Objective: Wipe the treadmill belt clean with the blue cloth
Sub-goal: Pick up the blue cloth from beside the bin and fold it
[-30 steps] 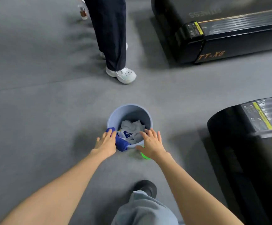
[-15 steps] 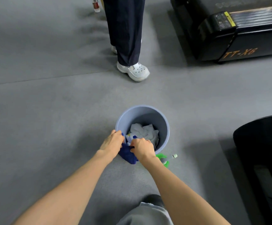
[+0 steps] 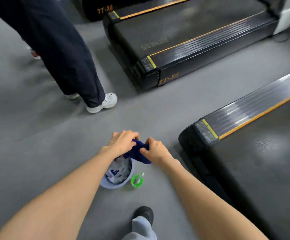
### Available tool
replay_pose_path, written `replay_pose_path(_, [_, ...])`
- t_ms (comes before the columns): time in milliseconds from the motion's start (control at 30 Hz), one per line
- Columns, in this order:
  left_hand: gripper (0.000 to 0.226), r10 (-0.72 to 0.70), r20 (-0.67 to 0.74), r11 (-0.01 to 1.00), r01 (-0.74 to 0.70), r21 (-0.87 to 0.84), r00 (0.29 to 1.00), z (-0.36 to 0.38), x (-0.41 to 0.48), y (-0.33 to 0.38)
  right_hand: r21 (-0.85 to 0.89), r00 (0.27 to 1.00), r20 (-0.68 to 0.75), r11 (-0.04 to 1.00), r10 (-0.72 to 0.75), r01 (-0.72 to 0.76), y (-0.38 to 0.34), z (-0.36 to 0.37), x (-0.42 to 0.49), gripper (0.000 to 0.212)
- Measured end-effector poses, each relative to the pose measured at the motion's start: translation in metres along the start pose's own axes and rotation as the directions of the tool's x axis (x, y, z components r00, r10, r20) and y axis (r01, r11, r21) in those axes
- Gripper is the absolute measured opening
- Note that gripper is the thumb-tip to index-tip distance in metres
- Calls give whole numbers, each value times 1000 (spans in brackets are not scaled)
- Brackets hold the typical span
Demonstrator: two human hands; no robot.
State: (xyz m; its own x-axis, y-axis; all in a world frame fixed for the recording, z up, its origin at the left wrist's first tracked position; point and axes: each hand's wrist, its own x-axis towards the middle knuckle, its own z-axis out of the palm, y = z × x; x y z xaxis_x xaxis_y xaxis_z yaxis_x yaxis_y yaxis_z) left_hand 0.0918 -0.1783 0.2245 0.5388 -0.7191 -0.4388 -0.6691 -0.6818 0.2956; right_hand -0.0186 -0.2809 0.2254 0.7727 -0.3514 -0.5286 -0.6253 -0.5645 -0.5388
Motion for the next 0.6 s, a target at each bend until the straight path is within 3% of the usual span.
replay_pose_path(100, [20, 144, 26, 989, -143, -40, 989, -49, 21, 80, 61, 996, -62, 996, 70, -67, 23, -75, -31, 20])
replay_pose_path(233, [18, 346, 88, 934, -335, -124, 934, -103, 46, 188, 104, 946, -300, 990, 125, -98, 57, -167, -87, 35])
replay_pose_path(300, [15, 448, 117, 894, -440, -86, 886, -120, 52, 245, 76, 904, -396, 987, 158, -139, 80, -204, -115, 36])
replay_pose_path(400, [15, 570, 206, 812, -584, 4, 795, -136, 54, 331, -25, 886, -430, 979, 172, -202, 124, -253, -154, 30])
replay_pose_path(500, [30, 629, 333, 706, -695, 134, 703, -142, 55, 411, -106, 893, -423, 970, 154, -218, 170, -300, -193, 26])
replay_pose_path(600, [27, 636, 382, 624, -738, 256, 671, -148, 61, 485, -90, 874, -453, 966, 178, -243, 212, -344, -227, 26])
